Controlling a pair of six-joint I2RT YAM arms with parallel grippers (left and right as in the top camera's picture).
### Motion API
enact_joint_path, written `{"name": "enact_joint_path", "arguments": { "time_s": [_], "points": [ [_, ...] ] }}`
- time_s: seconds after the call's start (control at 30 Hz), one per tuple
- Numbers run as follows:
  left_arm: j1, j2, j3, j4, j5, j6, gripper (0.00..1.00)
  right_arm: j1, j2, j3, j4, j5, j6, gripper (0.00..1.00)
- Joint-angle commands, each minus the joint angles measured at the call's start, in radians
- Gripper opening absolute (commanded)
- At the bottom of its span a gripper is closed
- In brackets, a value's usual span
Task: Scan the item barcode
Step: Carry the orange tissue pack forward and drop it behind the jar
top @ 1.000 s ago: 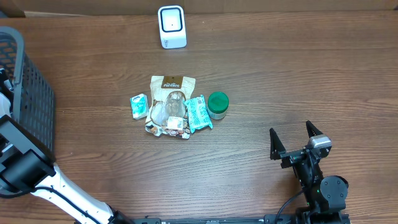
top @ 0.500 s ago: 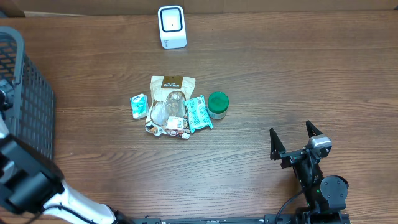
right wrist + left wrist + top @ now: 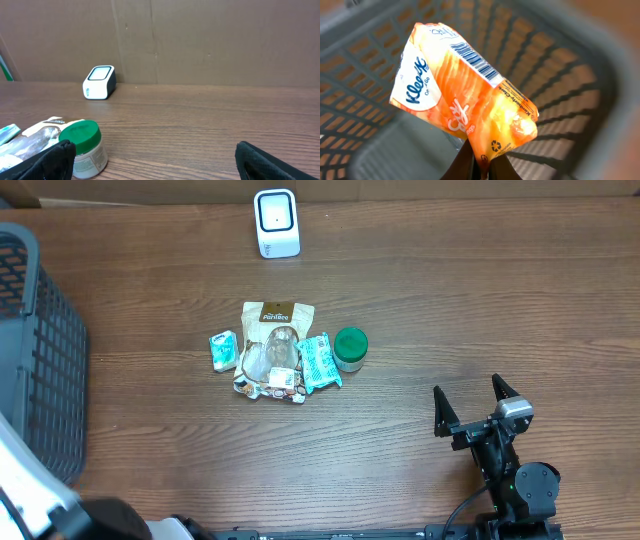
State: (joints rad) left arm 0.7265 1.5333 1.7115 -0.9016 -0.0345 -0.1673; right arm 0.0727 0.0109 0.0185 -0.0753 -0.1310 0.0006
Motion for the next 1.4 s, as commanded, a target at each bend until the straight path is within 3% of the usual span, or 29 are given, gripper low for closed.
{"name": "enact_joint_path", "arguments": {
  "time_s": [0.0, 0.17, 0.57, 0.9, 1.37],
  "points": [
    [-0.007, -0.122, 0.002, 0.0, 0.183, -0.088, 0.04, 0.006, -0.008, -0.011, 0.003, -0.003, 0.005, 1.0],
    [-0.083, -0.235, 0.002, -0.061, 0.327, -0.096, 0.04, 0.006, -0.008, -0.011, 0.003, -0.003, 0.005, 1.0],
    [-0.565, -0.233, -0.037, -0.246, 0.258, -0.068, 0.04, 0.006, -0.008, -0.011, 0.003, -0.003, 0.005, 1.0],
    [-0.973, -0.015, -0.066, -0.238, 0.046, -0.023, 0.04, 0.006, -0.008, -0.011, 0.003, -0.003, 0.005, 1.0],
    [-1.198, 0.33, -0.066, -0.216, 0.035, 0.075, 0.04, 0.006, -0.008, -0.011, 0.003, -0.003, 0.005, 1.0]
  ]
}}
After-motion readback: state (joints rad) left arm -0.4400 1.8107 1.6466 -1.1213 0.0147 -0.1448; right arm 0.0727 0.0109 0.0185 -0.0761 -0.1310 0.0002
